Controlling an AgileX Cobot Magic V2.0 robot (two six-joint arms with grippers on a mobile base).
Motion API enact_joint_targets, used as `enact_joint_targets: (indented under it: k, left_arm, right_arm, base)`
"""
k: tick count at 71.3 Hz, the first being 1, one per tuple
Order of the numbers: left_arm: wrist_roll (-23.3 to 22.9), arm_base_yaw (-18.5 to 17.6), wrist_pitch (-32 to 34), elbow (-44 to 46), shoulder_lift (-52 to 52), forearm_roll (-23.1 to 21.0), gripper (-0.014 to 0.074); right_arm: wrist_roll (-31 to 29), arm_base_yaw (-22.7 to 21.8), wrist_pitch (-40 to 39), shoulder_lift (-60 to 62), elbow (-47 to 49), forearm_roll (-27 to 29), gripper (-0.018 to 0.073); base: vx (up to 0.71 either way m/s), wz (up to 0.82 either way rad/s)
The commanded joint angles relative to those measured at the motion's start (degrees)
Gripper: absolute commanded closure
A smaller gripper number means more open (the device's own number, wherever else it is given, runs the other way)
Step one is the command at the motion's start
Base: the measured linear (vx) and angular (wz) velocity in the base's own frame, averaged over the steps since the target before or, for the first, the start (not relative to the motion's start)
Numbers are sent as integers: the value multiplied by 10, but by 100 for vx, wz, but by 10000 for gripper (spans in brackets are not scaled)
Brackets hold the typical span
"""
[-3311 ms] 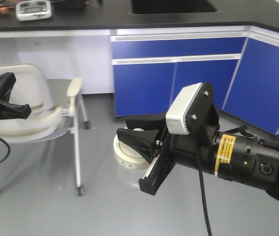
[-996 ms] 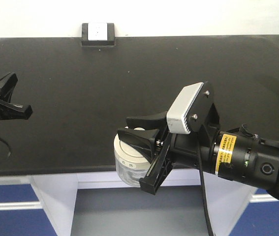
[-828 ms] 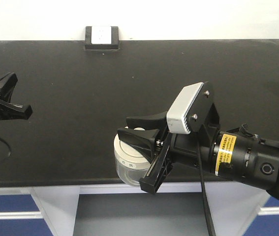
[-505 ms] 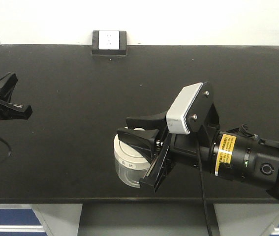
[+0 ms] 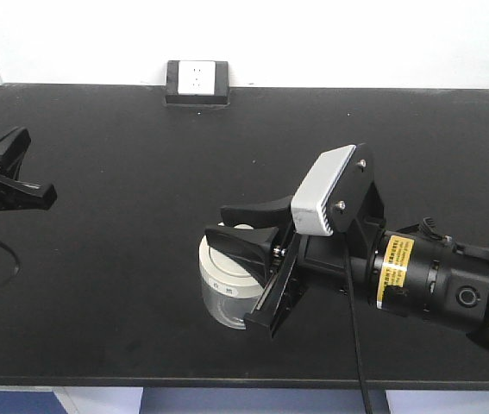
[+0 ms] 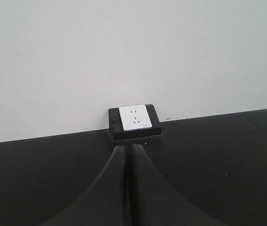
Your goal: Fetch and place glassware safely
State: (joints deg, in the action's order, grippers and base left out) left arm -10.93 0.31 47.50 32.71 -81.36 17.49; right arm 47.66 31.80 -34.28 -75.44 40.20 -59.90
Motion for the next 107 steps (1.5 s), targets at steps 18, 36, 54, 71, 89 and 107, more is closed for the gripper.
enact_joint_targets:
  k: [18, 36, 54, 71, 89, 107]
  left_arm:
    - [-2, -1, 41, 11, 15, -10, 594]
    - [-2, -1, 41, 11, 15, -10, 594]
    - [-2, -1, 41, 11, 15, -10, 594]
    - [-2, -1, 41, 11, 15, -10, 594]
    - [-2, -1, 41, 11, 15, -10, 594]
    - [-2, -1, 41, 11, 15, -10, 594]
  right_arm:
    - [-5, -1, -37, 19, 17, 23, 559]
    - [-5, -1, -37, 19, 17, 23, 559]
    - [-5, -1, -37, 19, 17, 23, 559]
    - [-5, -1, -37, 19, 17, 23, 559]
    - [-5, -1, -37, 19, 17, 23, 559]
    - [-5, -1, -38, 19, 17, 23, 559]
  base:
    - [6, 1]
    - [5, 0]
    - [4, -1]
    - [3, -1]
    - [2, -1]
    - [0, 0]
